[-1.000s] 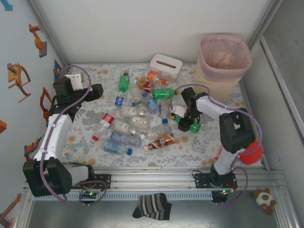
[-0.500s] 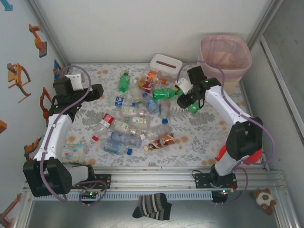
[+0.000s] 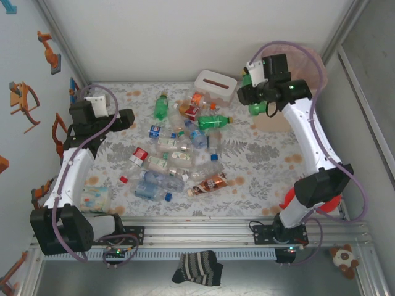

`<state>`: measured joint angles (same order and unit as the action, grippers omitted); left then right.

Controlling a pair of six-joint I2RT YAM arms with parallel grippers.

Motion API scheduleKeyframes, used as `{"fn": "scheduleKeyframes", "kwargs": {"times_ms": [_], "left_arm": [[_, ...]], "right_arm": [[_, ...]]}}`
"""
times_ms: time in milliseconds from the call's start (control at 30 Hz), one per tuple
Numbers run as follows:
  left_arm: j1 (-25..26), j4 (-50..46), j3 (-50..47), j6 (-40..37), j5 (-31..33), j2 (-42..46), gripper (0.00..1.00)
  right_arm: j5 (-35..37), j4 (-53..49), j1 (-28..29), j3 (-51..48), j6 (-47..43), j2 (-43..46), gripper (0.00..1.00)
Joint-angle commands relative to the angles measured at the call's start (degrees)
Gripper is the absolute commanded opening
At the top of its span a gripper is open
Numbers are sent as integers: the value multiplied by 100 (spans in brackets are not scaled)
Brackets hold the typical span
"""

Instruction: Put the plastic bottles in the bin

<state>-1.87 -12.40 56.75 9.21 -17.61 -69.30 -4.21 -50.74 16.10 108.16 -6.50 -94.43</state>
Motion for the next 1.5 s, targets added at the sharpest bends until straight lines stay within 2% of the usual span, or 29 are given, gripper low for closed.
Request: {"fn": "scheduleKeyframes", "kwargs": {"times_ms": [0,333,500,700,1133,1467], "left_arm": [[-1,99,-38,37,-72,-75,99],[2,60,-68,-24,26,-22,99],[4,40,-85,-67,113,7,99],[29,12,-94,-86,161,-14,99],[81,-24,-77,-78,192,-40,99],[141,-70,-81,-121,253,4,99]], "right_arm": [[96,202,-327,458,418,80,57],[404,599,-1154,1660,980,-558,57],[749,666,-1484,2263,1011,-1125,58],[750,651,-1848,2855,1072,-1884,59],[974,869,-2159,3183,652,-3101,58],[1453,407,-2213,3081,428,-3655,58]]}}
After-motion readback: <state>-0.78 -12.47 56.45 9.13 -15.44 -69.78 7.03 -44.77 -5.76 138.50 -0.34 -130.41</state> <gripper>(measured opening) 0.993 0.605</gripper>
